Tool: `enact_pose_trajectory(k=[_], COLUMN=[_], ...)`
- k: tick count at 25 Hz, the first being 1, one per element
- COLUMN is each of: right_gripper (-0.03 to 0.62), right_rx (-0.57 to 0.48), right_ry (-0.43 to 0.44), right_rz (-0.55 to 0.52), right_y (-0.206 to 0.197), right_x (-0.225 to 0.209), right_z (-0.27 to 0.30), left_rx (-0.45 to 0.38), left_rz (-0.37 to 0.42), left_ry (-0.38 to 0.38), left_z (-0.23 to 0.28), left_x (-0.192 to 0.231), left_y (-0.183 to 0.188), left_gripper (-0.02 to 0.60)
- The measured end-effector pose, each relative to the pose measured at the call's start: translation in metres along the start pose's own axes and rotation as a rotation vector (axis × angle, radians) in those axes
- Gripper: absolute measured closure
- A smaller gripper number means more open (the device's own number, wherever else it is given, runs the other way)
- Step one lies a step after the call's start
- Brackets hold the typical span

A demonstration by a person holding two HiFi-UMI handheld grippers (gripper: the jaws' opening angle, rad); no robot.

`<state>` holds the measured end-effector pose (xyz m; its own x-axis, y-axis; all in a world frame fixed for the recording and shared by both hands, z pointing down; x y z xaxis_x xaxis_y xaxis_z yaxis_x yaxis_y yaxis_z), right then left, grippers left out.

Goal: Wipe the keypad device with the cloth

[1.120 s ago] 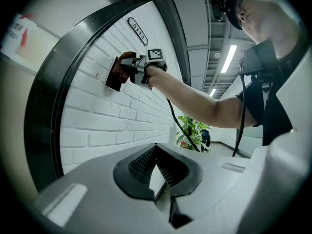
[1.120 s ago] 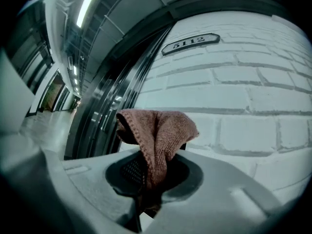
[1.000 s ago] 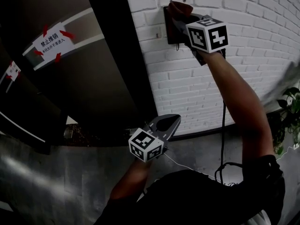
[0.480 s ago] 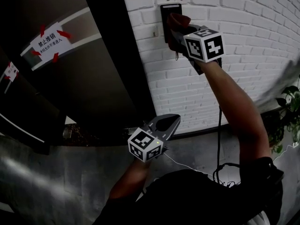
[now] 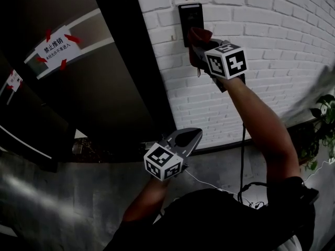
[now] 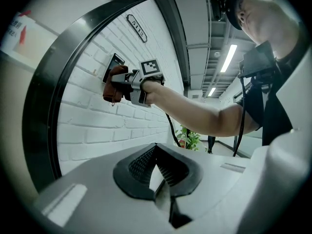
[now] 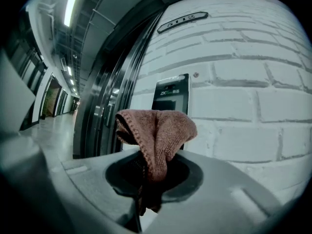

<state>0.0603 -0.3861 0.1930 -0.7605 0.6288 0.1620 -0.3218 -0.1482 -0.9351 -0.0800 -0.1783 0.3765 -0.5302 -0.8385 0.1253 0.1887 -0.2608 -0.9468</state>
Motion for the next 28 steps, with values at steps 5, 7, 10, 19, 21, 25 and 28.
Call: enact_pose_trajectory(k=[5, 7, 10, 19, 21, 25, 28], right_gripper=[0.546, 0.546, 0.546, 0.546, 0.546, 0.546, 0.546], right_rx=[0.015, 0.022, 0.036, 0.082, 0.095, 0.122, 0.126], right_ry=[0.001, 0.006, 0.009, 0.018, 0.017, 0.012, 0.008], right_rz=[-0.005, -0.002, -0.003, 0.003, 0.006, 0.024, 0.034], right_y=[-0.007, -0.01, -0.015, -0.026, -0.029, -0.038, -0.042], right_x=[0.002, 0.003, 0.003, 0.008, 0.009, 0.012, 0.016], right_z=[0.003, 0.005, 0.008, 0.016, 0.018, 0.021, 0.019], left_rx=[0.008, 0.011, 0.009, 0.007, 0.005, 0.002, 0.001], left_rz=[-0.009, -0.014, -0.019, -0.025, -0.025, -0.028, -0.028], left_ry=[0.002, 0.007, 0.012, 0.015, 0.011, 0.0, -0.008], left_z=[-0.003, -0.004, -0.006, -0.012, -0.014, -0.018, -0.024], left_x=[-0.002, -0.002, -0.002, -0.002, -0.002, -0.001, 0.001], left_y=[-0.004, -0.006, -0.007, -0.01, -0.011, -0.014, -0.016], left_gripper=[0.565, 0.565, 0.565, 0.565, 0.565, 0.565, 0.565])
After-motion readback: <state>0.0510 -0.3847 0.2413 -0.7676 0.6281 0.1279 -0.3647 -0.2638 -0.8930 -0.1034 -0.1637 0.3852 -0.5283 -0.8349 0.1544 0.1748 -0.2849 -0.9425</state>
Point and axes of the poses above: the fingertips, and each gripper's own axes: z forward along the fingers, x to its left, y out of its top, the point moved 10 cm from there along -z, backward along the fingers, and after that the axes turned 15 degrees about x, right-handed, at the moved point
